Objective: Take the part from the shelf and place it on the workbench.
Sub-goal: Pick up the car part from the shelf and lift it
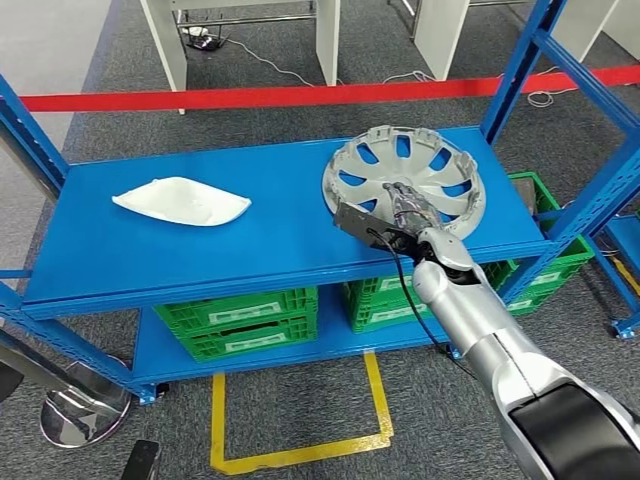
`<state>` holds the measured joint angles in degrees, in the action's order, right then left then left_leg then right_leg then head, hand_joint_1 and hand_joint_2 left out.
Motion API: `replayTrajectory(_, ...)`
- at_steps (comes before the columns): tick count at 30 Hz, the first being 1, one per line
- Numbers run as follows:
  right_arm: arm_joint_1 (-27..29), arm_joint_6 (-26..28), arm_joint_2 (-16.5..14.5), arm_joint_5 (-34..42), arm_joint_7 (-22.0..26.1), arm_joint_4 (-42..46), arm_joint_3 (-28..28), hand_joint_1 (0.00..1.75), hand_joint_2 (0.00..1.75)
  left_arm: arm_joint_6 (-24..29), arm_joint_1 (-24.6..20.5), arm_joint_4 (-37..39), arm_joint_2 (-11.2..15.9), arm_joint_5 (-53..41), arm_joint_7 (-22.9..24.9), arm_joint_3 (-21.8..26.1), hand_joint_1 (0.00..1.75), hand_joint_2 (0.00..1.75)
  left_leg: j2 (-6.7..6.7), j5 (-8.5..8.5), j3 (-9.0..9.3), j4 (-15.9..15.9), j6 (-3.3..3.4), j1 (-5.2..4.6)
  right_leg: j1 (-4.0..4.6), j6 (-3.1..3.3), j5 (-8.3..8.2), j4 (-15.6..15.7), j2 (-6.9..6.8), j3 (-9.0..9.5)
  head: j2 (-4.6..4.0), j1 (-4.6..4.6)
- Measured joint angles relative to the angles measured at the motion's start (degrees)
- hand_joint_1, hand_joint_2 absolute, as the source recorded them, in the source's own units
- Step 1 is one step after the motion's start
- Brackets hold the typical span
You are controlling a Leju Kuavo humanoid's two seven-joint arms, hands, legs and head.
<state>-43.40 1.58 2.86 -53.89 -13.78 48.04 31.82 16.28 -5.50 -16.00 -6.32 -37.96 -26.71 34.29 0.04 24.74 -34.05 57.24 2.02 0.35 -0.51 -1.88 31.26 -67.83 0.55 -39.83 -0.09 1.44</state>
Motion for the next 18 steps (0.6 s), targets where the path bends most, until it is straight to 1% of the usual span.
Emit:
replayTrajectory(1,0.2,0.1,0.0,-0.4,0.2,-0.1,0.1,0.00,1.75,-0.1,0.0,0.0,0.0,-0.1,0.0,0.0,0.00,0.00,0.02,0.02,0.01,0.0,0.03,0.00,-0.06,-0.18,1.28,-3.7,-0.02,-1.82,0.00,0.04)
replayTrajectory(2,0.4,0.3,0.0,-0.8,0.4,-0.2,0.2,0.00,1.75,-0.2,0.0,0.0,0.0,-0.2,-0.1,0.0,0.00,0.00,0.02,0.05,0.04,0.0,0.05,0.01,-0.09,-0.30,1.62,-5.9,-0.05,-3.02,0.00,0.05)
replayTrajectory(3,0.6,0.3,0.0,-1.2,0.6,-0.4,0.3,0.00,1.75,-0.3,0.0,0.0,-0.1,-0.3,-0.1,0.0,0.00,0.00,0.02,0.10,0.08,0.1,0.05,0.01,-0.12,-0.36,0.90,-6.1,-0.08,-3.25,0.00,0.10)
replayTrajectory(4,0.7,0.4,0.0,-1.6,0.7,-0.5,0.4,0.00,1.75,-0.3,0.0,0.0,-0.1,-0.4,-0.2,0.0,0.00,0.00,0.01,0.18,0.16,0.1,-0.01,0.03,-0.15,-0.37,-0.82,-3.8,-0.15,-2.32,0.00,0.11)
replayTrajectory(5,0.7,0.4,0.0,-1.8,0.9,-0.5,0.5,0.00,1.75,-0.3,0.0,0.0,-0.1,-0.4,-0.2,0.0,0.00,0.00,0.00,0.32,0.25,0.3,-0.16,0.04,-0.19,-0.35,-3.01,0.2,-0.31,-0.44,0.00,0.11)
replayTrajectory(6,0.6,0.5,0.0,-2.0,1.0,-0.6,0.5,0.00,1.75,-0.3,-0.1,0.0,-0.1,-0.4,-0.2,0.0,0.00,0.00,0.00,0.52,0.25,0.4,-0.40,-0.06,-0.14,-0.27,-4.46,4.2,-0.48,1.70,0.00,0.09)
replayTrajectory(7,0.6,0.7,0.0,-2.2,1.0,-0.6,0.6,0.00,1.75,-0.3,-0.2,0.0,-0.1,-0.5,-0.2,0.0,0.00,0.00,0.01,0.69,0.18,0.7,-0.67,-0.16,-0.09,-0.02,-5.42,7.4,-0.58,3.36,0.01,0.06)
replayTrajectory(8,0.5,0.9,0.0,-2.5,1.2,-0.6,0.7,0.00,1.75,-0.3,-0.2,0.0,-0.1,-0.5,-0.3,0.0,0.00,0.00,0.01,0.79,0.08,0.9,-0.94,-0.27,-0.01,0.28,-5.66,9.1,-0.65,4.34,0.01,0.03)
replayTrajectory(9,0.6,1.1,0.0,-2.9,1.3,-0.6,0.8,0.00,1.75,-0.3,-0.3,0.0,-0.1,-0.6,-0.4,0.0,0.00,0.00,0.02,0.80,-0.02,0.9,-1.18,-0.35,0.12,0.65,-5.37,9.4,-0.61,4.60,0.01,0.00)
replayTrajectory(11,0.7,1.7,-0.1,-3.9,1.8,-0.7,1.0,0.00,1.75,-0.3,-0.3,0.0,-0.1,-0.8,-0.6,0.0,0.00,0.00,0.01,0.90,-0.04,1.0,-1.65,-0.28,0.08,1.44,-5.48,9.5,-0.57,4.54,0.00,0.04)
replayTrajectory(12,0.7,2.1,-0.1,-4.5,2.1,-0.7,1.1,0.00,1.75,-0.3,-0.4,0.0,-0.1,-0.9,-0.7,0.0,0.00,0.00,-0.01,1.41,-0.21,1.6,-1.94,-0.23,0.00,1.79,-5.52,9.6,-0.56,4.62,0.00,-0.04)
replayTrajectory(13,0.7,2.6,-0.2,-5.0,2.6,-0.7,1.1,0.00,1.75,-0.3,-0.4,0.0,-0.1,-1.0,-0.7,0.0,0.00,0.00,-0.02,2.52,-0.83,3.2,-2.24,-0.18,-0.12,2.12,-5.57,9.7,-0.55,4.70,0.00,-0.14)
replayTrajectory(14,0.7,3.2,-0.3,-5.5,3.0,-0.7,1.2,0.00,1.75,-0.2,-0.5,0.0,-0.1,-1.1,-0.7,0.0,0.00,0.00,-0.04,4.17,-1.99,6.0,-2.53,-0.10,-0.19,2.37,-5.57,9.7,-0.53,4.78,0.00,-0.24)
replayTrajectory(16,0.9,3.9,-0.6,-6.3,3.9,-0.7,1.5,0.00,1.75,-0.2,-0.7,0.0,-0.2,-1.2,-0.8,0.0,0.00,0.00,-0.04,7.83,-5.54,13.8,-2.85,0.00,-0.11,2.62,-5.49,9.7,-0.48,4.81,0.00,-0.35)
replayTrajectory(17,1.1,4.1,-0.6,-6.6,4.3,-0.7,1.7,0.00,1.75,-0.2,-0.7,0.0,-0.2,-1.3,-0.8,0.0,0.00,0.00,-0.04,8.73,-6.92,16.8,-2.89,0.02,-0.07,2.65,-5.46,9.7,-0.47,4.83,0.01,-0.33)
replayTrajectory(18,1.3,4.3,-0.7,-6.9,4.6,-0.7,1.8,0.00,1.75,-0.2,-0.7,0.0,-0.2,-1.3,-0.8,0.0,0.00,0.00,-0.05,8.57,-7.49,17.9,-2.84,0.02,-0.03,2.66,-5.45,9.7,-0.46,4.85,0.01,-0.34)
